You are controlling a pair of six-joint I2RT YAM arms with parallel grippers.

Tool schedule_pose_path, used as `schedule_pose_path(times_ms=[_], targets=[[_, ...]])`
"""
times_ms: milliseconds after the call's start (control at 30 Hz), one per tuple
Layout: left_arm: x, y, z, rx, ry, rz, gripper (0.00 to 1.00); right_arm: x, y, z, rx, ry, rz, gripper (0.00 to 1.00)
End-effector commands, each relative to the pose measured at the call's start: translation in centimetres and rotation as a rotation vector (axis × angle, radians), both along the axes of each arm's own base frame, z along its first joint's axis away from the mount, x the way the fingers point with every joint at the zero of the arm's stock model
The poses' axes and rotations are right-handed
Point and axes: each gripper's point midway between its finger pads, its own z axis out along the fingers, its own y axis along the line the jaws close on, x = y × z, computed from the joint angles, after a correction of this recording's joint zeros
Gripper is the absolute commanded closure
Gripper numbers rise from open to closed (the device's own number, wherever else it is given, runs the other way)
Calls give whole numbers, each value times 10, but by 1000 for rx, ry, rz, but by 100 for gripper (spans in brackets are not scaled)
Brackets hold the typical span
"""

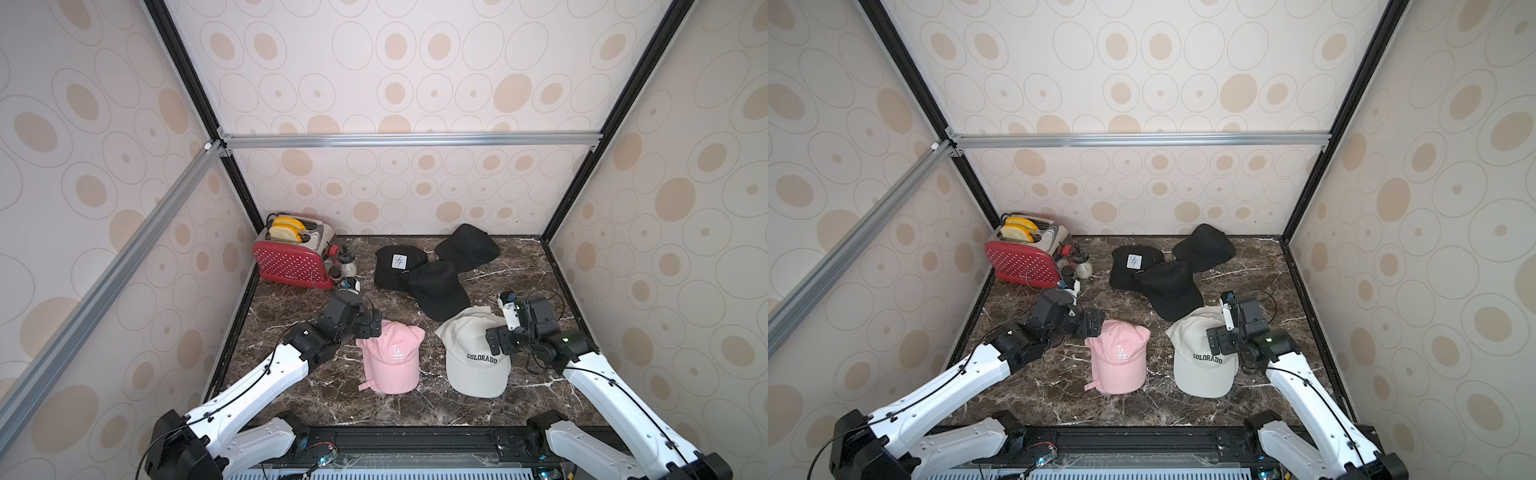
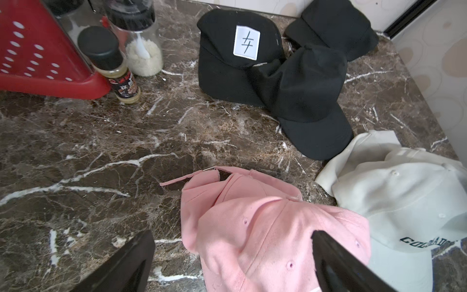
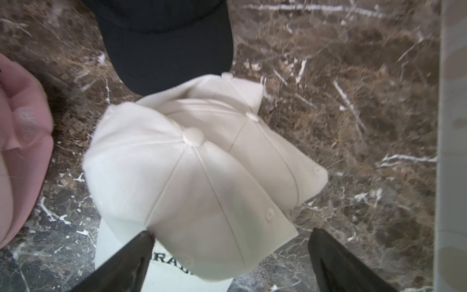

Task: Stack the baseball caps by color
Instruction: Move the baseball cap to the center of the board.

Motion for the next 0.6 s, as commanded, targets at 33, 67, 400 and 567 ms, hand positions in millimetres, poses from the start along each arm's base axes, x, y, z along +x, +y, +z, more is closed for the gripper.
schedule_pose_path(times_ms=[33,67,400,567], targets=[[-3,10,-5,-4,11,50,1,-2,19,-20,119,91,-16,0],[-4,8,-5,-15,14,41,1,-4,23,-26,137,123,-13,0],[-19,16,-25,-39,79,81,1,-17,28,-72,169,238,-53,17],[-31,1,0,-159,28,-22,1,-23,32,-85,181,297,-45,25]])
